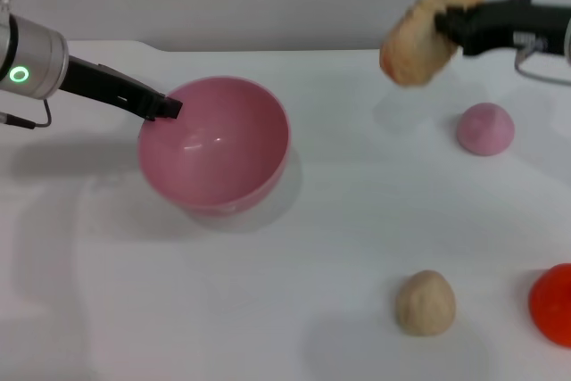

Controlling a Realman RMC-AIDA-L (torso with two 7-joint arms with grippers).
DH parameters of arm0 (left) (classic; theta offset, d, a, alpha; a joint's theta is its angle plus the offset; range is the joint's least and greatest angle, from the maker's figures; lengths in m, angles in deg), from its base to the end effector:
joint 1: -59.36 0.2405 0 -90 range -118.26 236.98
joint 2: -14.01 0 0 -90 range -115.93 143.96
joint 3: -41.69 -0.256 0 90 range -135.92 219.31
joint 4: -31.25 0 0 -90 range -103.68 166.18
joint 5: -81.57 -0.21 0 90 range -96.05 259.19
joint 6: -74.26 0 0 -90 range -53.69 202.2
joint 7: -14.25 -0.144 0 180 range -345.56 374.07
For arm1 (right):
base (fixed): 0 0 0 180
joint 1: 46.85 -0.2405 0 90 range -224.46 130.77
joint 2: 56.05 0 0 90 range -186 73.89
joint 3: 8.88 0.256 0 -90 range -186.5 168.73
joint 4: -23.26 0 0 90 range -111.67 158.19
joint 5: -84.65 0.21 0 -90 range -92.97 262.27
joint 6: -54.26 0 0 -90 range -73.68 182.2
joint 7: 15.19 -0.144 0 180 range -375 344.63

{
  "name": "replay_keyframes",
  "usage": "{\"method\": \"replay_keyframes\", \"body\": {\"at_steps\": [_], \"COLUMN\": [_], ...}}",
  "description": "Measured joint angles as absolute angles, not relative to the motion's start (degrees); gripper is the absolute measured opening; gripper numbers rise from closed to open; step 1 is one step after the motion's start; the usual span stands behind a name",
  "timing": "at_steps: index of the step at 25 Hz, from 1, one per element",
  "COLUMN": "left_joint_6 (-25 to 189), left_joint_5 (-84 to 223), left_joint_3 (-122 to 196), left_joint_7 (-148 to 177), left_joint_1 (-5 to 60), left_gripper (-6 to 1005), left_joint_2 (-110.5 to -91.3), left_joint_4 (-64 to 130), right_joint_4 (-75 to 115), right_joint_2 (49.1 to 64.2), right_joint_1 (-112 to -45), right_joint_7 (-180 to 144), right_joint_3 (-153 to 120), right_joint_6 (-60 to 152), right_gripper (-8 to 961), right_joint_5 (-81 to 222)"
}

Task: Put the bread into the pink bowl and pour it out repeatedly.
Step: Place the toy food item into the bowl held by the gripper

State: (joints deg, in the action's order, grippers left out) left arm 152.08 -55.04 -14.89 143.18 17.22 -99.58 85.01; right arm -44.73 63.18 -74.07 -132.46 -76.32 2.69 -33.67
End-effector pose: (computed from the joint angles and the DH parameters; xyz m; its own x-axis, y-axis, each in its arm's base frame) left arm -0.2140 0.4156 0.0415 0.7360 0.6636 0.1338 0.6581 -0.6551 -0.3711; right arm 0.2011 0.4138 0.0427 0.8274 -0.3508 -0.4385 -0.5582 -0.5990 -0.5741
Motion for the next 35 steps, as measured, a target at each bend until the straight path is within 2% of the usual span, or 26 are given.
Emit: {"method": "replay_keyframes", "body": {"at_steps": [11, 35], "left_joint_6": [152.00, 151.74], "left_joint_5": [-55.17, -55.18], "left_joint_3": [-14.96, -15.41], "left_joint_7": [142.91, 143.05], "left_joint_1": [17.17, 15.94], "left_gripper": [46, 46], "left_joint_2": [-100.13, -101.54], "left_joint_4": [85.12, 85.25], "right_joint_4": [-61.32, -50.76], "right_joint_2": [63.46, 62.95], "right_joint_1": [-73.53, -81.54], "right_joint_7": [-132.46, -129.33], "right_joint_3": [-81.00, -100.10], "right_joint_6": [-3.55, -3.59], "right_gripper": [87, 79], "right_joint_5": [-32.07, -33.21]}}
